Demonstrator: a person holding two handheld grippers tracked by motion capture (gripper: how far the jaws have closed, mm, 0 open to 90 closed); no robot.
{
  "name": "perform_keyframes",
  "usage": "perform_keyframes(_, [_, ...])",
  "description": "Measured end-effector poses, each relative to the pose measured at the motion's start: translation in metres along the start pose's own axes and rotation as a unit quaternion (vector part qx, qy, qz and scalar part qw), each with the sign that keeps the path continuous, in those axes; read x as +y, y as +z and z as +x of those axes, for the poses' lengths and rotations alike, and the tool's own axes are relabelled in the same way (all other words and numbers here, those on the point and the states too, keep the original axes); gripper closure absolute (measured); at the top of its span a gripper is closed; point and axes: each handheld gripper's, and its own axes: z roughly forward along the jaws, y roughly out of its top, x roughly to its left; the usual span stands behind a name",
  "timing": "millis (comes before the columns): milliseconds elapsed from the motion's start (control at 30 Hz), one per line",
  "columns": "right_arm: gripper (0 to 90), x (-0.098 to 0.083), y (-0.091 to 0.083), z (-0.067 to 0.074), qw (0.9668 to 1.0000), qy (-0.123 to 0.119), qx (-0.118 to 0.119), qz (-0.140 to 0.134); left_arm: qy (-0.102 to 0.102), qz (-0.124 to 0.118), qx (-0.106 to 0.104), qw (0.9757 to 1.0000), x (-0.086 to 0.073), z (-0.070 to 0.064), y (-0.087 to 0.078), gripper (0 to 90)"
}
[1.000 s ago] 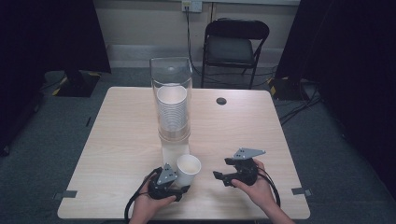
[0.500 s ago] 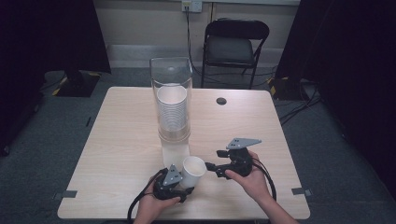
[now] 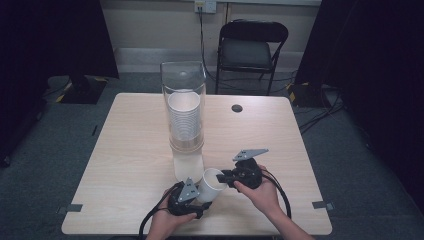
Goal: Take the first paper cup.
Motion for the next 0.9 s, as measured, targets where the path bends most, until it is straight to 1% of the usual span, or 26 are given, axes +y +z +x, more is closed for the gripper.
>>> perform_keyframes(33, [80.3, 0.0, 0.0, 0.0, 1.0, 0.004, -0.001, 0.001, 0.005, 0.003, 0.001, 1.0, 0.0, 0.0, 0.0, 35.6])
perform_keyframes(67, [84.8, 0.0, -0.001, -0.002, 0.9999, 0.01, -0.004, -0.003, 0.005, 0.003, 0.002, 1.0, 0.0, 0.0, 0.0, 34.6])
perform_keyframes(167, [85.4, 0.001, -0.003, -0.004, 0.9999, 0.012, -0.003, -0.008, 0.001, 0.004, 0.006, 1.0, 0.0, 0.0, 0.0, 31.9])
perform_keyframes(200, [85.7, 0.001, -0.005, -0.006, 0.9998, 0.017, -0.005, -0.007, -0.002, 0.006, 0.006, 1.0, 0.0, 0.0, 0.0, 30.7])
perform_keyframes(233, [86.2, 0.001, -0.005, -0.009, 0.9997, 0.023, -0.001, -0.011, -0.004, 0.005, 0.003, 1.0, -0.001, 0.001, 0.0, 29.0])
perform_keyframes(267, [87.2, 0.001, -0.008, -0.014, 0.9993, 0.03, -0.01, -0.018, -0.006, 0.015, 0.007, 0.9998, -0.001, 0.001, 0.0, 27.5])
perform_keyframes(300, [87.2, 0.001, -0.008, -0.014, 0.9993, 0.03, -0.01, -0.018, -0.006, 0.015, 0.007, 0.9998, -0.001, 0.001, 0.0, 26.6])
perform_keyframes(333, [87.3, 0.001, -0.01, -0.016, 0.9991, 0.034, -0.011, -0.021, -0.008, 0.013, 0.006, 0.9999, -0.002, 0.001, 0.001, 26.6])
perform_keyframes(400, [87.3, 0.001, -0.013, -0.023, 0.9986, 0.046, -0.013, -0.024, -0.009, 0.021, 0.007, 0.9997, -0.002, 0.001, 0.001, 25.1])
perform_keyframes(433, [87.3, 0.0, -0.016, -0.03, 0.9977, 0.057, -0.023, -0.028, -0.017, 0.023, 0.009, 0.9995, -0.003, 0.002, -0.001, 24.7])
perform_keyframes(467, [87.3, 0.0, -0.016, -0.03, 0.9977, 0.057, -0.023, -0.028, -0.017, 0.023, 0.009, 0.9995, -0.003, 0.002, -0.001, 24.6])
perform_keyframes(500, [87.3, 0.0, -0.018, -0.035, 0.997, 0.066, -0.027, -0.03, -0.018, 0.024, 0.01, 0.9995, -0.003, 0.003, -0.002, 24.6])
perform_keyframes(533, [87.3, -0.001, -0.022, -0.043, 0.9956, 0.081, -0.034, -0.033, -0.025, 0.026, 0.015, 0.9992, -0.004, 0.006, -0.005, 24.2])
perform_keyframes(567, [87.3, -0.001, -0.022, -0.043, 0.9956, 0.081, -0.034, -0.033, -0.025, 0.026, 0.015, 0.9992, -0.004, 0.006, -0.005, 23.8])
perform_keyframes(600, [87.3, -0.002, -0.023, -0.047, 0.995, 0.085, -0.041, -0.033, -0.031, 0.02, 0.014, 0.9992, -0.005, 0.008, -0.006, 23.8])
perform_keyframes(633, [87.3, -0.002, -0.024, -0.051, 0.9945, 0.087, -0.047, -0.034, -0.034, 0.026, 0.02, 0.9989, -0.006, 0.009, -0.008, 23.7])
perform_keyframes(667, [87.2, -0.003, -0.025, -0.054, 0.9941, 0.088, -0.053, -0.034, -0.037, 0.022, 0.021, 0.9989, -0.007, 0.012, -0.009, 23.7])
perform_keyframes(700, [87.2, -0.003, -0.026, -0.059, 0.9937, 0.082, -0.071, -0.029, -0.039, 0.023, 0.022, 0.9987, -0.007, 0.014, -0.011, 23.6])
perform_keyframes(733, [87.2, -0.002, -0.027, -0.061, 0.9935, 0.08, -0.076, -0.03, -0.044, 0.023, 0.027, 0.9984, -0.007, 0.015, -0.013, 23.6])
perform_keyframes(767, [87.2, -0.001, -0.027, -0.063, 0.9931, 0.083, -0.078, -0.029, -0.044, 0.025, 0.029, 0.9983, -0.008, 0.017, -0.015, 23.6])
perform_keyframes(800, [87.2, 0.0, -0.028, -0.064, 0.9924, 0.087, -0.083, -0.028, -0.048, 0.031, 0.037, 0.9977, -0.008, 0.02, -0.018, 23.6])
perform_keyframes(833, [87.2, 0.001, -0.028, -0.066, 0.9924, 0.083, -0.088, -0.027, -0.051, 0.026, 0.036, 0.9977, -0.009, 0.022, -0.02, 23.3])
perform_keyframes(867, [87.2, 0.002, -0.029, -0.068, 0.9917, 0.083, -0.095, -0.024, -0.054, 0.028, 0.038, 0.9974, -0.01, 0.024, -0.022, 23.1])
perform_keyframes(900, [87.2, 0.003, -0.029, -0.07, 0.9914, 0.082, -0.099, -0.024, -0.062, 0.028, 0.043, 0.9968, -0.01, 0.025, -0.024, 23.0])
